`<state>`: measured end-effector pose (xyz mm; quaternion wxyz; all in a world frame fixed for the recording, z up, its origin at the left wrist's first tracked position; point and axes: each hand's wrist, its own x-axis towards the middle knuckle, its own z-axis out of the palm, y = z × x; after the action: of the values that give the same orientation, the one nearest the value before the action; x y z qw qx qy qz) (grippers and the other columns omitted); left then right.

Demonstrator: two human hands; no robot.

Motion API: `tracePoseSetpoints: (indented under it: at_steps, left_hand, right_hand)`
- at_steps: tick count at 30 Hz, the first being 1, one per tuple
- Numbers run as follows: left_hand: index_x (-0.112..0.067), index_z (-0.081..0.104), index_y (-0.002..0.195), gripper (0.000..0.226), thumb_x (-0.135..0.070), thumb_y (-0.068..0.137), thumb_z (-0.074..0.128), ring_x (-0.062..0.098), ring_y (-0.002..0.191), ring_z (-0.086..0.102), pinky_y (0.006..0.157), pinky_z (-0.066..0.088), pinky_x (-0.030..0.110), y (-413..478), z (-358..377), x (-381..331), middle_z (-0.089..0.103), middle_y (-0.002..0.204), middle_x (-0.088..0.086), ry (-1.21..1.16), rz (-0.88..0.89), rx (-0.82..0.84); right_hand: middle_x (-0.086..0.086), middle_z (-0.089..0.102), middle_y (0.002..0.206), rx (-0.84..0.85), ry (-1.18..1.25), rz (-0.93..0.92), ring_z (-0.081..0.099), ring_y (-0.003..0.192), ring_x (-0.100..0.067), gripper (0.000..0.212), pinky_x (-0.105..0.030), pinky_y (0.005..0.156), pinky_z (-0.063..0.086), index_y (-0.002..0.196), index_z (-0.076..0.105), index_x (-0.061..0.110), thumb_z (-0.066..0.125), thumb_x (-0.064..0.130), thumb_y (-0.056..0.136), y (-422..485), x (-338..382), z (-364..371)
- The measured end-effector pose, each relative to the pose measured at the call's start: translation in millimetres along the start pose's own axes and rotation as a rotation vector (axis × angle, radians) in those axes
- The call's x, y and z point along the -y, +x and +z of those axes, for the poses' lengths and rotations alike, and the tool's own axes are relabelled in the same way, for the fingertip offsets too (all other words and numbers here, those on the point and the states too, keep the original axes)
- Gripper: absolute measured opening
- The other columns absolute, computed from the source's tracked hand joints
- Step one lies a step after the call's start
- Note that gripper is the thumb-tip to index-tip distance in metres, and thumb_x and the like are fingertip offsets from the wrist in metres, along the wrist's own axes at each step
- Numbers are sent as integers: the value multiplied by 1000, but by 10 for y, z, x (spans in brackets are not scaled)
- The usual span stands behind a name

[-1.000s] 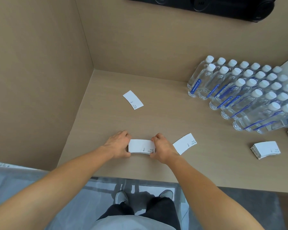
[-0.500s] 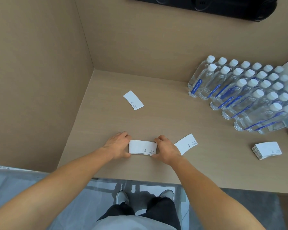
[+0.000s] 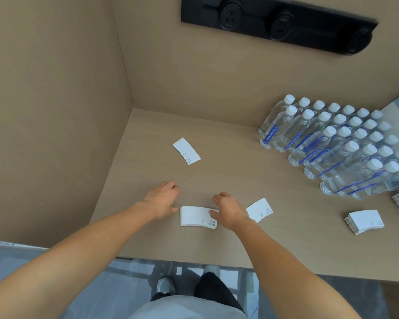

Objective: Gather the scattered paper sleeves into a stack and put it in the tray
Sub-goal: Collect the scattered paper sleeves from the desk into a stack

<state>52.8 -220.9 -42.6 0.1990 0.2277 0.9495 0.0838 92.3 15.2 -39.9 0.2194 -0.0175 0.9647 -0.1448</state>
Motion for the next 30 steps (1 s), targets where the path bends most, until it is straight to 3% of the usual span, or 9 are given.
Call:
tracePoseSetpoints:
  at_steps: [4,15,19,26,30]
  left_hand:
    - [-19,52,117,36,-35,86,63,23,118,47,93,47,39,113,-204,72,47,122,1,22,7,0]
    - [-16,48,128,41,-26,90,60,25,121,46,94,48,41,900,-735,304,45,128,2,98,-60,26]
    - [-14,47,128,40,-24,90,57,25,121,45,94,48,42,1265,-837,479,45,128,3,113,-71,61]
    - [-21,38,142,58,-12,87,56,25,126,41,94,47,39,1839,-862,660,40,136,1,99,-35,53]
    - [-24,28,151,74,-4,85,55,24,136,34,107,41,38,2070,-766,734,28,153,-5,67,13,113]
  right_hand:
    - [-1,54,119,-34,36,-19,59,104,-25,42,-31,80,50,129,56,17,61,35,91,178,95,-156]
    - [-6,53,119,0,123,-48,57,109,-29,44,-36,93,49,127,55,12,63,32,89,1186,146,-584]
    - [-1,52,121,10,100,-35,55,112,-24,46,-32,86,49,128,54,16,62,38,88,1557,130,-627]
    - [1,45,125,28,117,104,38,123,-21,62,-35,87,48,124,50,15,66,54,78,1977,242,-447]
    - [2,41,123,-27,112,153,34,121,-20,77,-32,94,45,122,47,16,70,60,63,2058,371,-275]
